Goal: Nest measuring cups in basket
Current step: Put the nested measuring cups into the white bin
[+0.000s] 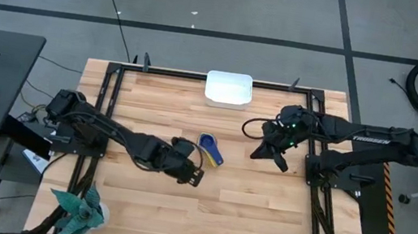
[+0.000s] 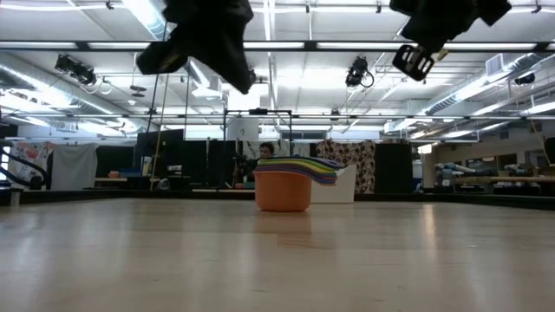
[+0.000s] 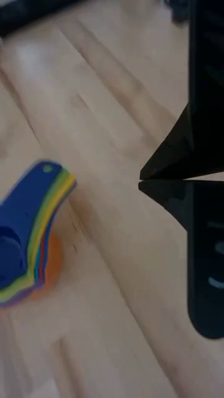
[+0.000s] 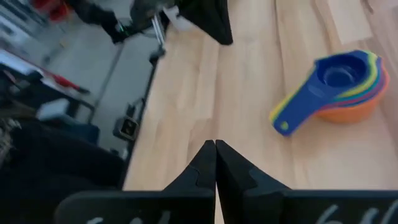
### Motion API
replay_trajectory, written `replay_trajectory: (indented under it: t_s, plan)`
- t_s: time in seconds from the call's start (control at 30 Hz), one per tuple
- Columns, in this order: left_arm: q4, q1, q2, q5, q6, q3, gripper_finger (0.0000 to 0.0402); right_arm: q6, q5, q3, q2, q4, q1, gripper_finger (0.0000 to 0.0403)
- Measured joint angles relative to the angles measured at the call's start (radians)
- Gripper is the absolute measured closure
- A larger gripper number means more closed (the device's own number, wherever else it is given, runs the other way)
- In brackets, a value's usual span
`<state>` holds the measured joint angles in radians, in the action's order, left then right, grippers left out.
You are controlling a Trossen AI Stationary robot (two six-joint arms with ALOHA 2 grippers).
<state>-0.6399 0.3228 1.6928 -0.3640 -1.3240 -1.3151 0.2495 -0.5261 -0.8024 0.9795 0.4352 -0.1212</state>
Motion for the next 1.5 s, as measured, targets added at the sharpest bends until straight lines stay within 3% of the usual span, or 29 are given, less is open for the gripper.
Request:
replay_trajectory:
  t_s: [0.17,0.37,0.77,1.17,1.37,1.5]
  plan:
    - [-0.126,0.042,0.0,-0.008,-0.039,0.0,0.04,0.152,-0.022,0.128,0.004,-0.215,-0.02,0.0396]
    - [-0.17,0.086,-0.009,-0.008,-0.081,0.0,0.0399,0.204,-0.067,0.221,0.042,-0.312,-0.044,0.0374]
    - [-0.173,0.125,-0.008,0.0,-0.086,0.0,0.0398,0.166,-0.044,0.227,0.212,-0.467,-0.054,0.0307]
    - [-0.173,0.124,-0.008,0.006,-0.087,0.0,0.0398,0.155,-0.046,0.227,0.47,-0.602,-0.058,0.0225]
    - [-0.172,0.125,-0.008,0.021,-0.087,0.0,0.0397,0.157,-0.062,0.226,0.508,-0.637,-0.07,0.0208]
    - [-0.172,0.124,-0.008,0.019,-0.086,0.0,0.0397,0.164,0.024,0.226,0.508,-0.638,-0.073,0.0206]
